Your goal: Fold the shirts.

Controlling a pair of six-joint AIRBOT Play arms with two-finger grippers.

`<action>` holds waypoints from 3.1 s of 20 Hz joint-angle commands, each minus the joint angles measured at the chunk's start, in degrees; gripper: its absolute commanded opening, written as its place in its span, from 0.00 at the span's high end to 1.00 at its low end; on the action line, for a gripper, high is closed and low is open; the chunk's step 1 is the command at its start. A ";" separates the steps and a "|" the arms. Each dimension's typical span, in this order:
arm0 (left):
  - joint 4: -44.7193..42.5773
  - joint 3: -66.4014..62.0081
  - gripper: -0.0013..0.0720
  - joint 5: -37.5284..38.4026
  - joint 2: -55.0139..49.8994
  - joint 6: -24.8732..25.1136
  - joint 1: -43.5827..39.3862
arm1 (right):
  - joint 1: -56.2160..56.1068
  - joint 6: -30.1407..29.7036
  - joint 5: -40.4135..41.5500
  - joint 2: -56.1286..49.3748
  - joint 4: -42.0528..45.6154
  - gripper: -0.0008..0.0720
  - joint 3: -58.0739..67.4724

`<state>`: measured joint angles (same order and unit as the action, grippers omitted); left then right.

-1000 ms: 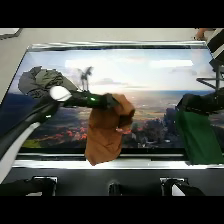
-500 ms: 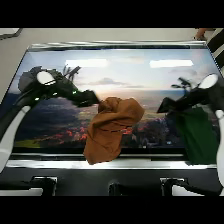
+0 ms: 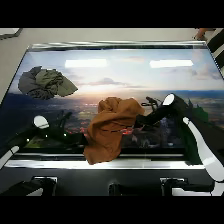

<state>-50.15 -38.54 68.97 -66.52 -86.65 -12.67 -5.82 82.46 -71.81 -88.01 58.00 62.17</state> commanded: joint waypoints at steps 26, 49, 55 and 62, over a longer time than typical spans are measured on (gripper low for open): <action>-14.71 -27.32 0.95 -4.55 3.19 2.60 8.20 | -8.59 9.86 7.89 21.14 38.51 0.94 4.37; -29.81 -56.13 0.95 2.03 12.02 -1.81 29.49 | -8.61 20.68 -18.27 40.59 75.45 0.94 23.91; -29.77 -30.01 0.95 -5.66 10.34 3.30 29.49 | -8.61 30.32 -4.98 42.16 72.83 0.94 -7.41; -16.61 -37.83 0.95 -14.29 -11.69 8.46 29.11 | 4.83 42.80 19.74 24.61 71.84 0.94 -8.50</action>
<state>-74.67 -73.67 58.98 -69.91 -82.13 16.64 -7.01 120.05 -63.22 -56.77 131.70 54.46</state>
